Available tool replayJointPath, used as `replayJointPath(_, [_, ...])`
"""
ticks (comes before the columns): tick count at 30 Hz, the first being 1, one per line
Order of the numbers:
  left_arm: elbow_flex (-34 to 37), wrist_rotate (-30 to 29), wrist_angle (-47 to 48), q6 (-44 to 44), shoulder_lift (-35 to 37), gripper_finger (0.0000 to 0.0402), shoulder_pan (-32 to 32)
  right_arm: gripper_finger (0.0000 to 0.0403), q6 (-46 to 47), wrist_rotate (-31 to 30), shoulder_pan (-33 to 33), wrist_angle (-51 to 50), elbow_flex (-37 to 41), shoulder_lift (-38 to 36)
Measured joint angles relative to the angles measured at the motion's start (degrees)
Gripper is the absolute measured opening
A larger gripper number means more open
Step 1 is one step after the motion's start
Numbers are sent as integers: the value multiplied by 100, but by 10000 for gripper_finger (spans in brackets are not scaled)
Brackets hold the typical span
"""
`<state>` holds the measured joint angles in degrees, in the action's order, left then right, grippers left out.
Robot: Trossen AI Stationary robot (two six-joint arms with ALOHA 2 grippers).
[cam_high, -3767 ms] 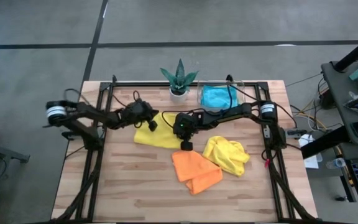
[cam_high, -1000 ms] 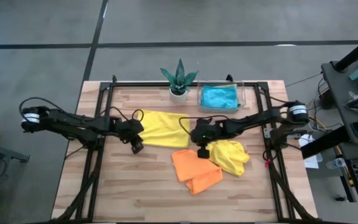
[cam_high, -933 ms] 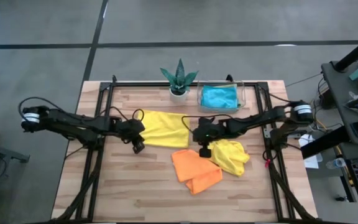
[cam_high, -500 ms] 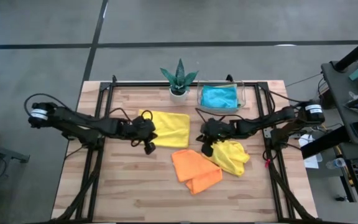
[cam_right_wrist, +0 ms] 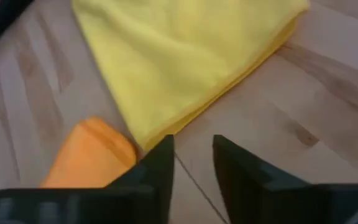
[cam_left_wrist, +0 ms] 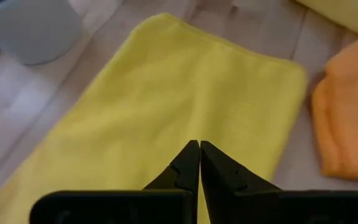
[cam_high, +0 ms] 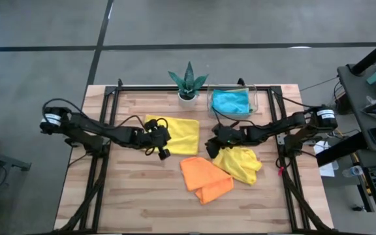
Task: Fold microfiber towels
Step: Fold the left yellow microfiber towel
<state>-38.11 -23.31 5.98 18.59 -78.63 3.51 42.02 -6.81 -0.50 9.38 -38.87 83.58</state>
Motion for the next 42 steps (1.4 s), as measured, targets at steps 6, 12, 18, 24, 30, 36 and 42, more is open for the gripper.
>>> replayJointPath(6, [21,-346,731,-101,272,0,4,194,568,-421,-129,369,4,454])
replayJointPath(12, [122,-428,1113,-96,588,0,11,256,847,-372,-369,1210,0,1073])
replayJointPath(18, [198,-427,1208,-120,721,0,17,284,903,-391,-432,1252,-338,1524])
replayJointPath(24, [203,-499,1350,-124,621,0,17,286,896,-320,-429,1283,-818,1961])
replayJointPath(30, [219,-732,1433,-99,525,0,17,286,863,-66,-432,1271,-1309,2334])
replayJointPath(36, [286,-737,1446,-54,518,0,26,252,894,-73,-434,1208,-1598,2559])
replayJointPath(42, [447,-716,2177,430,662,0,139,114,731,-34,-442,1115,-1659,2538])
